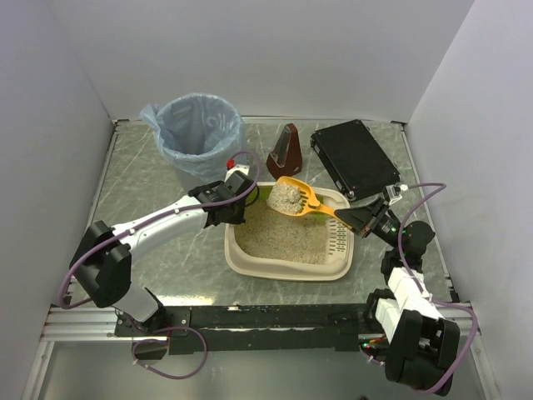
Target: Clean the litter box
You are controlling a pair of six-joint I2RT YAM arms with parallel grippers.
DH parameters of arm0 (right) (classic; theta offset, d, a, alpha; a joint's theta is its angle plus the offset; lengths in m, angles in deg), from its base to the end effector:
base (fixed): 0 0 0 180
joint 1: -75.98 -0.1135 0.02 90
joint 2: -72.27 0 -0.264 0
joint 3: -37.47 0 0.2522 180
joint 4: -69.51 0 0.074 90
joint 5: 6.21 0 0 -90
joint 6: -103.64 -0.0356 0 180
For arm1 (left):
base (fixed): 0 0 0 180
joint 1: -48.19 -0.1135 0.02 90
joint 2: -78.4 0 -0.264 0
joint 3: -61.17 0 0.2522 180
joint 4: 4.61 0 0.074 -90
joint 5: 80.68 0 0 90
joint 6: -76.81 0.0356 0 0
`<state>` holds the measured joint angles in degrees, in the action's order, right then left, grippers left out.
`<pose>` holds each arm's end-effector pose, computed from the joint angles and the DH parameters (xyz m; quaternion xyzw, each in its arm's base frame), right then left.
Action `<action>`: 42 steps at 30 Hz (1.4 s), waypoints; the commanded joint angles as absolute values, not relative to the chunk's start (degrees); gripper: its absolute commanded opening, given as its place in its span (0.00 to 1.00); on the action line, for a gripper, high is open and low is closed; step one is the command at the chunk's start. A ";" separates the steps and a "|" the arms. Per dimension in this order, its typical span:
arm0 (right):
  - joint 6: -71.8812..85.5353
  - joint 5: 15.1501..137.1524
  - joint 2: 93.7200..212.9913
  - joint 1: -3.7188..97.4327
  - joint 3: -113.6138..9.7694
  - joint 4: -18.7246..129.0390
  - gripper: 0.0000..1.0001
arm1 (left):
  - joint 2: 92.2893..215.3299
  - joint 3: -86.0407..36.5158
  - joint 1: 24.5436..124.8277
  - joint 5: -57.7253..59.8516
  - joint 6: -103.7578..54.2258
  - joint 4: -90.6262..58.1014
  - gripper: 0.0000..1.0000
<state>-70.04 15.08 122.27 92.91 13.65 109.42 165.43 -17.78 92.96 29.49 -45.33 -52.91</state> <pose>0.1638 -0.0152 0.2251 0.1088 0.6671 0.6482 0.3506 0.2326 -0.2135 0.2522 0.0533 0.9423 -0.0458 0.3272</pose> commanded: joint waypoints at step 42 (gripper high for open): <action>-64.91 15.21 112.64 90.14 10.97 110.75 0.00 | 163.48 -24.31 92.66 24.00 -50.98 -45.79 0.01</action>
